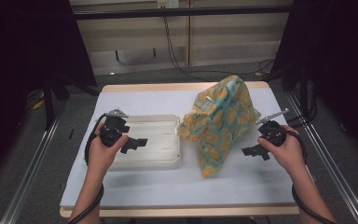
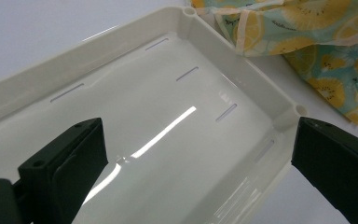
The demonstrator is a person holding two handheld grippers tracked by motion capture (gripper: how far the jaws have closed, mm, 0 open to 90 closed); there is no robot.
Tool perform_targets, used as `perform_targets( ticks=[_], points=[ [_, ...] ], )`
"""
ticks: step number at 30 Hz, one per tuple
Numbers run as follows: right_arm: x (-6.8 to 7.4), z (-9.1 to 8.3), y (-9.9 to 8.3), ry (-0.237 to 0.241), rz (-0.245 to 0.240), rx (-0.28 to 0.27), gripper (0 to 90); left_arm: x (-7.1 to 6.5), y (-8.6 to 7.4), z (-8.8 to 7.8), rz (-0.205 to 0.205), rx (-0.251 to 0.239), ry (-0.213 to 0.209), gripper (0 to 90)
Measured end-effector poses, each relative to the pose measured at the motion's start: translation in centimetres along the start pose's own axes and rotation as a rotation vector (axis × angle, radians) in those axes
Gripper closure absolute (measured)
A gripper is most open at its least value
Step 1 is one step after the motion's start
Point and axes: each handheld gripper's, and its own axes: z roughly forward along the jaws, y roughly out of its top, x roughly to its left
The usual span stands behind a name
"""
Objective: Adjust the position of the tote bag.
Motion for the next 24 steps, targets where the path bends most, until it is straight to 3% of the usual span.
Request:
perform_targets(
  ticks=[8, 18, 24],
  points=[
    [0.2, 0.0, 0.3, -0.004, -0.015, 0.011, 5.8, -0.1, 0.1, 0.1, 0.011, 0.004, -0.009, 3.0],
    [0.2, -1.7, 1.3, -0.019, -0.021, 0.039, 5.7, -0.2, 0.1, 0.2, 0.004, -0.004, -0.018, 3.0],
    [0.3, -2.7, 2.4, -0.015, -0.033, 0.028, 5.7, -0.4, 0.3, -0.2, 0.005, -0.015, -0.015, 3.0]
  ],
)
